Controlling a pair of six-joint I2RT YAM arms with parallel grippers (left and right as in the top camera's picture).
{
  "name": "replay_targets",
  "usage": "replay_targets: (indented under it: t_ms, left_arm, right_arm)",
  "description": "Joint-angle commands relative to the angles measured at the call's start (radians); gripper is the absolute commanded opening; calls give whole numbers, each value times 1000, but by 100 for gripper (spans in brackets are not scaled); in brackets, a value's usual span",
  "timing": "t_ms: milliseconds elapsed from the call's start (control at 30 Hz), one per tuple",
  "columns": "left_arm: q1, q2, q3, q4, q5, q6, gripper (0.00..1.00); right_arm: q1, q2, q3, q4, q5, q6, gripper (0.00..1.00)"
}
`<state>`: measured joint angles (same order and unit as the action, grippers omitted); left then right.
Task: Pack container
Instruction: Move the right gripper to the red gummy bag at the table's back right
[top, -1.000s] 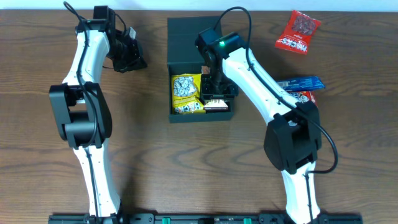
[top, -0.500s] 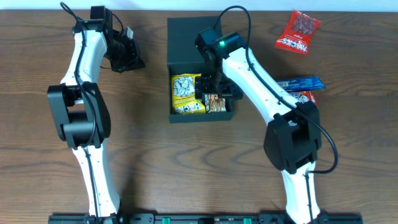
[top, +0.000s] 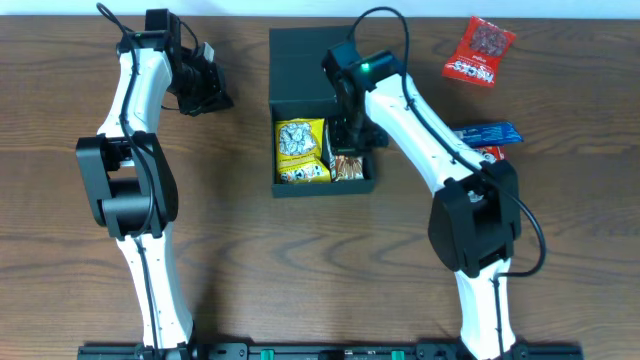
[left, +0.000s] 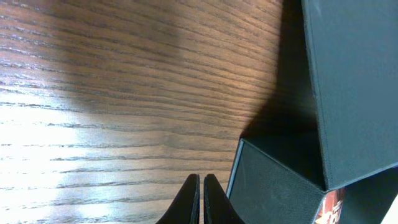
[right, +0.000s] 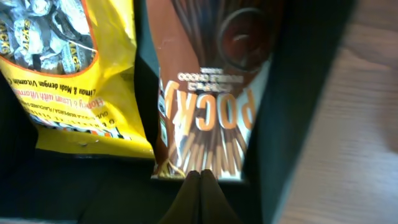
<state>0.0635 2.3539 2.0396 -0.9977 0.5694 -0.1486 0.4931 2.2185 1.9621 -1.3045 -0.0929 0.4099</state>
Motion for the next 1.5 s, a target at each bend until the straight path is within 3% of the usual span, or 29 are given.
replay_targets:
  t_ms: [0, 333, 600, 800, 900, 1033, 1200, 1367, 1433, 1467]
  left_arm:
    - [3, -8, 0, 1, 0, 22, 6]
    - [3, -8, 0, 1, 0, 22, 6]
    - [3, -8, 0, 1, 0, 22, 6]
    - [2, -8, 0, 0, 0, 21, 6]
    - [2, -8, 0, 0, 0, 21, 6]
    - [2, -8, 0, 1, 0, 21, 6]
    - [2, -8, 0, 0, 0, 21, 6]
    - [2, -8, 0, 2, 0, 21, 6]
    - [2, -8, 0, 5, 0, 21, 6]
    - [2, -8, 0, 7, 0, 21, 6]
  right_arm:
    - [7, 7, -43, 43, -46, -42, 2]
    - [10, 7, -174, 165, -47, -52, 2]
    - [9, 7, -180, 195, -43, -67, 1]
    - [-29, -14, 32, 125, -21, -72, 1]
    - [-81, -44, 177, 133, 97, -71, 2]
    - [-193, -60, 240, 206, 266, -152, 2]
    - [-412, -5, 216, 282, 142, -156, 1]
    - [-611, 53, 216, 361, -61, -109, 10]
    - [-670, 82, 216, 406, -161, -99, 22]
    - [-692, 95, 216, 426, -206, -96, 34]
